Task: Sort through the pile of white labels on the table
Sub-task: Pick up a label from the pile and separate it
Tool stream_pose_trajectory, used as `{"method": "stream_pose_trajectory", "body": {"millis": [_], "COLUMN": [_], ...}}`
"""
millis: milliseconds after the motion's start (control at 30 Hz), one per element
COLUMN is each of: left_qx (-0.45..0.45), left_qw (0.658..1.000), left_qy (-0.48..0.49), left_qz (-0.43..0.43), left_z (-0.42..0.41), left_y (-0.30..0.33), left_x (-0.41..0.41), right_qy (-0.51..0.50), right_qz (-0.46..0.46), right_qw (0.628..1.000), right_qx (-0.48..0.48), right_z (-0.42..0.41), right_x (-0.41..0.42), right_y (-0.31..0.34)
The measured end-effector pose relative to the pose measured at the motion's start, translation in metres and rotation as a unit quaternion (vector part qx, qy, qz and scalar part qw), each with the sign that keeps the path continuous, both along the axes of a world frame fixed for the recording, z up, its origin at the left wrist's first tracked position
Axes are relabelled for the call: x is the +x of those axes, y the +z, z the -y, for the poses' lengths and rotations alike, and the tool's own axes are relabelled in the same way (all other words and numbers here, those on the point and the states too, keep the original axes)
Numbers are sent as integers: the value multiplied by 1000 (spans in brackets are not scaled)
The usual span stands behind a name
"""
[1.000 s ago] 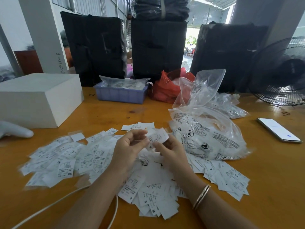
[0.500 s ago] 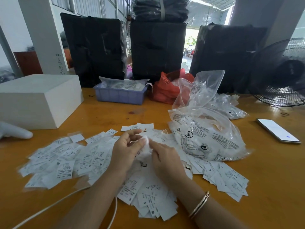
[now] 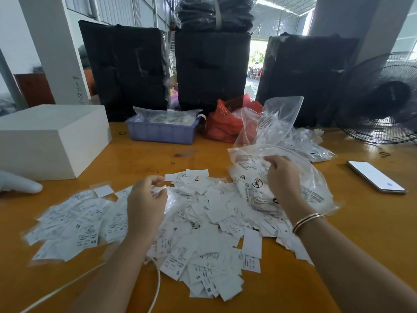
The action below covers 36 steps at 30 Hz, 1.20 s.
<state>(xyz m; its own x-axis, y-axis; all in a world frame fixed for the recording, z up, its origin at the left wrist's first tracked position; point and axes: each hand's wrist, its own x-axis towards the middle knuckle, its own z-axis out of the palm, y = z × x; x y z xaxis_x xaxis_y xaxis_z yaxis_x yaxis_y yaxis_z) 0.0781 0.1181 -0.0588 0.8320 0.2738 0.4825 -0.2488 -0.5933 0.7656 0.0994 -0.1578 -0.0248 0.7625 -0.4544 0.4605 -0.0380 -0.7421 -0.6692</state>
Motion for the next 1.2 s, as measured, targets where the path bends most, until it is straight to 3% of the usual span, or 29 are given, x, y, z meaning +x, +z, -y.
{"method": "stream_pose_trajectory", "body": {"millis": [133,233,367,467,633,767,900,967,1100,1200], "left_qx": [151,188,204,201,199,192,157,120,86,91], "left_qw": [988,981,977,976,976,976,979,982,975,960], "left_qy": [37,27,-24,-50,-61,-71,-92,-113,-198,-264], "left_qz": [18,26,56,69,69,75,96,92,45,-18], "left_z": [-7,-3,7,11,11,11,16,19,24,26], "left_y": [1,0,-3,-3,-4,-3,-2,-2,-2,-6], "left_x": [2,1,-4,-5,-5,-5,-7,-9,-13,-16], "right_qy": [-8,4,-17,-25,-35,-49,31,116,294,345], "right_qz": [-219,-274,-238,-194,-186,-72,72,98,15,-17], "right_qw": [966,946,958,975,978,991,997,988,954,938], "right_qx": [-137,-171,-162,-102,-91,-102,-4,42,63,16], "right_z": [25,23,15,13,18,26,5,-19,-65,-83], "right_x": [17,19,18,15,19,17,4,-9,-35,-38], "right_y": [-2,-8,-9,-11,-12,-11,5,10,-4,-21]}}
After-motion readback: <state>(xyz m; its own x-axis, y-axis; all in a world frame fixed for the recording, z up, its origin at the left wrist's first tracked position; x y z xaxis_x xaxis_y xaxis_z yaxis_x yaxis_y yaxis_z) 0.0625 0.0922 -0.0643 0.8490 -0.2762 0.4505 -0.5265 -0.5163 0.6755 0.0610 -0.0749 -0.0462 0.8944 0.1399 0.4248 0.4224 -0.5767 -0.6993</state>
